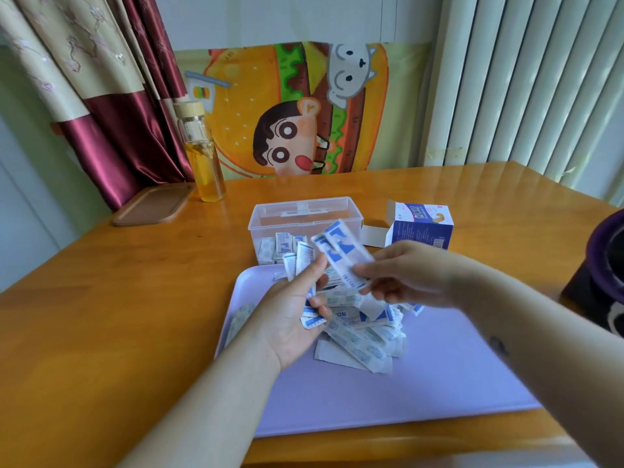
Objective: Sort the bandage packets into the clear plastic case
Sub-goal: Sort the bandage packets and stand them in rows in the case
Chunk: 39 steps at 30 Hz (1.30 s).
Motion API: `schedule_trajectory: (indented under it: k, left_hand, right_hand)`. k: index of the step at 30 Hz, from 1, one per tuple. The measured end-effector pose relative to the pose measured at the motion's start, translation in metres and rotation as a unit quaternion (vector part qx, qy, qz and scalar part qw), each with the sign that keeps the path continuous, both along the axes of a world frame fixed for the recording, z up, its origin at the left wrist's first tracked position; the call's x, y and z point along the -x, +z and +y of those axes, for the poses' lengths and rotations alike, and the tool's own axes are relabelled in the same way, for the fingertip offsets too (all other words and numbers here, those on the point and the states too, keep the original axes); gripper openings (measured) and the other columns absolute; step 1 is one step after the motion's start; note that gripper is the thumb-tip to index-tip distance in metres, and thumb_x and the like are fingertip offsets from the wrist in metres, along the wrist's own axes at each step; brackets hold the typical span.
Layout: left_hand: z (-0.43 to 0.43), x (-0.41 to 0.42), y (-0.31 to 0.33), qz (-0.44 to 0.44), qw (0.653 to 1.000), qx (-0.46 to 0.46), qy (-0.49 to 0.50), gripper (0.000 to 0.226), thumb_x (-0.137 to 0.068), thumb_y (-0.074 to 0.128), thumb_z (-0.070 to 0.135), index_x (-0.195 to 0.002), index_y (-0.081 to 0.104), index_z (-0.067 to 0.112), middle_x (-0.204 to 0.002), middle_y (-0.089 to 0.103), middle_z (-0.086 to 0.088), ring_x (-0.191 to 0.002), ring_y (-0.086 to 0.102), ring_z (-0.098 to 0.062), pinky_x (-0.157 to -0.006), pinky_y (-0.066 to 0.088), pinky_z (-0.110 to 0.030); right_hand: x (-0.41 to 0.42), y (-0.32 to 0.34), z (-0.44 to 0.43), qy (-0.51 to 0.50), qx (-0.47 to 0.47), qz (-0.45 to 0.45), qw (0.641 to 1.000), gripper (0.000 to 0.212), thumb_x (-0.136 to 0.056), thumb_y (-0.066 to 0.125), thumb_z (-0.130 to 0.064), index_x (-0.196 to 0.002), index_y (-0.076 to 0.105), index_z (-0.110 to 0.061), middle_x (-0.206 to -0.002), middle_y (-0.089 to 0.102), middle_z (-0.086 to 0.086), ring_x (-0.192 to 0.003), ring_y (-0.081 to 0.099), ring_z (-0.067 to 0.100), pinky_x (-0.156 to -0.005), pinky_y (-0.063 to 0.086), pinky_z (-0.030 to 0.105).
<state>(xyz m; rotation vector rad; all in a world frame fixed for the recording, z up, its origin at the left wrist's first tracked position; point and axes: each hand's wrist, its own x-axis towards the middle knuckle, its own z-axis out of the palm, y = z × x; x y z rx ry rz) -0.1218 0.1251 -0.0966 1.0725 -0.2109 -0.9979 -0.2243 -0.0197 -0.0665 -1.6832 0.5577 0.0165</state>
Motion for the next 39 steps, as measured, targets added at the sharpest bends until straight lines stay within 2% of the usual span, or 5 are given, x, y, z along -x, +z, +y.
schedule_trajectory:
  k: [4,9,15,23,39]
  left_hand:
    - [-0.004,0.009,-0.002,-0.029,0.999,-0.014,-0.026,0.024,-0.084,0.063,0.030,-0.104,0.068,0.016,-0.096,0.065,-0.010,-0.080,0.058,-0.023,-0.071,0.044,-0.030]
    - [0.004,0.005,-0.002,0.009,0.999,-0.013,0.033,0.015,-0.095,0.052,0.021,-0.087,0.063,0.014,-0.061,0.059,-0.002,-0.061,0.057,-0.016,-0.062,0.045,-0.029]
    - [0.013,0.007,-0.002,-0.008,0.995,-0.054,-0.084,0.030,-0.094,0.043,0.010,-0.070,0.059,0.013,-0.052,0.045,0.001,-0.044,0.045,-0.009,-0.045,0.046,-0.020]
    - [0.021,0.003,-0.005,-0.074,0.985,-0.061,-0.142,0.017,-0.095,0.048,0.014,-0.099,0.064,0.018,-0.087,0.056,-0.006,-0.080,0.054,-0.018,-0.063,0.047,-0.029]
    - [-0.005,-0.058,0.034,-0.230,0.968,-0.036,-0.094,0.018,-0.088,0.056,0.031,-0.101,0.063,0.021,-0.075,0.065,0.007,-0.064,0.064,-0.005,-0.049,0.041,-0.017]
  right_hand:
    - [-0.012,-0.014,0.035,0.040,-0.012,-0.008,0.999,0.021,-0.087,0.065,-0.026,-0.079,0.064,-0.007,-0.065,0.064,0.004,-0.052,0.052,0.009,-0.053,0.039,0.019]
    - [-0.007,-0.004,0.050,0.048,0.362,-0.011,0.931,0.041,-0.075,0.068,-0.053,-0.090,0.066,-0.015,-0.079,0.067,-0.005,-0.065,0.057,0.005,-0.060,0.043,0.018]
    - [0.000,-0.022,0.064,0.183,0.519,-0.087,0.830,0.119,-0.063,0.080,-0.050,-0.146,-0.005,-0.043,-0.155,-0.008,-0.009,-0.136,0.024,0.013,-0.100,0.034,0.023]
    - [-0.010,-0.025,0.051,0.147,0.481,-0.172,0.847,0.092,-0.065,0.083,-0.038,-0.140,0.030,-0.034,-0.124,0.030,-0.013,-0.097,0.055,0.013,-0.084,0.049,0.027]
    - [-0.074,0.049,0.009,0.012,0.277,-0.241,0.930,0.012,-0.087,0.064,-0.008,-0.085,0.070,-0.018,-0.072,0.071,0.000,-0.059,0.062,0.005,-0.060,0.052,0.017]
